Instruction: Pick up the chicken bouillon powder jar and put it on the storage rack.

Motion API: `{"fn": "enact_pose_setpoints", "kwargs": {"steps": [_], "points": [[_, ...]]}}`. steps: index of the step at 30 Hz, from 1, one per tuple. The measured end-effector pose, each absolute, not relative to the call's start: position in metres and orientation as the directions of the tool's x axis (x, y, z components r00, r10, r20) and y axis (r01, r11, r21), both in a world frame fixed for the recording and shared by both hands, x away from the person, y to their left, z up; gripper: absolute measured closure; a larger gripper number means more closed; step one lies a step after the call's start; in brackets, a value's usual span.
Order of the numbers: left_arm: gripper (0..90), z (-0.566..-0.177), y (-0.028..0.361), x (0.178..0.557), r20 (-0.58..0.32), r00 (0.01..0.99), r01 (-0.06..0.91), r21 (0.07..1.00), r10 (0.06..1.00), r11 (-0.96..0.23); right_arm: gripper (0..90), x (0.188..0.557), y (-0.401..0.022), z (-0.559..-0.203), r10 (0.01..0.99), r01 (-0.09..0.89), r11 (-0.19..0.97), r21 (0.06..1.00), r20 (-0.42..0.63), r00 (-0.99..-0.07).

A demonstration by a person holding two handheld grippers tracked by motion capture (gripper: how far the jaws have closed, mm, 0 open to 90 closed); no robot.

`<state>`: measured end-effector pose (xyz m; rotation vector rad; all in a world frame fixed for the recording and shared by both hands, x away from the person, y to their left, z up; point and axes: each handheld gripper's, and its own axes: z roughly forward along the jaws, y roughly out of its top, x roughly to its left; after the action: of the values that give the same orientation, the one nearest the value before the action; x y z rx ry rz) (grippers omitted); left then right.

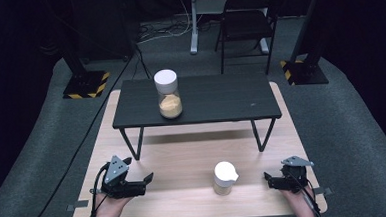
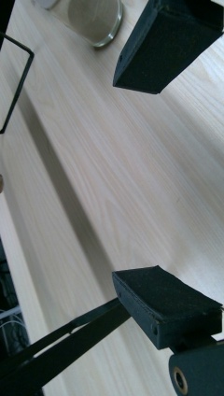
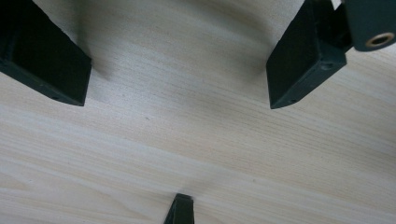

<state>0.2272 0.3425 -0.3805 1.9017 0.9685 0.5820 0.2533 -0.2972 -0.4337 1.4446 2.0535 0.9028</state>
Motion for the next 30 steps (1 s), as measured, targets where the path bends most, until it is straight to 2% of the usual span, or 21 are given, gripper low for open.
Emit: {"fn": "enact_pose_setpoints", "kwargs": {"steps": [30], "points": [[7.3,-0.421,0.349,0.259,-0.033,0.548,0.518,0.798,0.836,-0.308,5.6,0.253,-0.297,-0.434,0.942,0.633,0.229,0.739,-0.004,-0.335]]}}
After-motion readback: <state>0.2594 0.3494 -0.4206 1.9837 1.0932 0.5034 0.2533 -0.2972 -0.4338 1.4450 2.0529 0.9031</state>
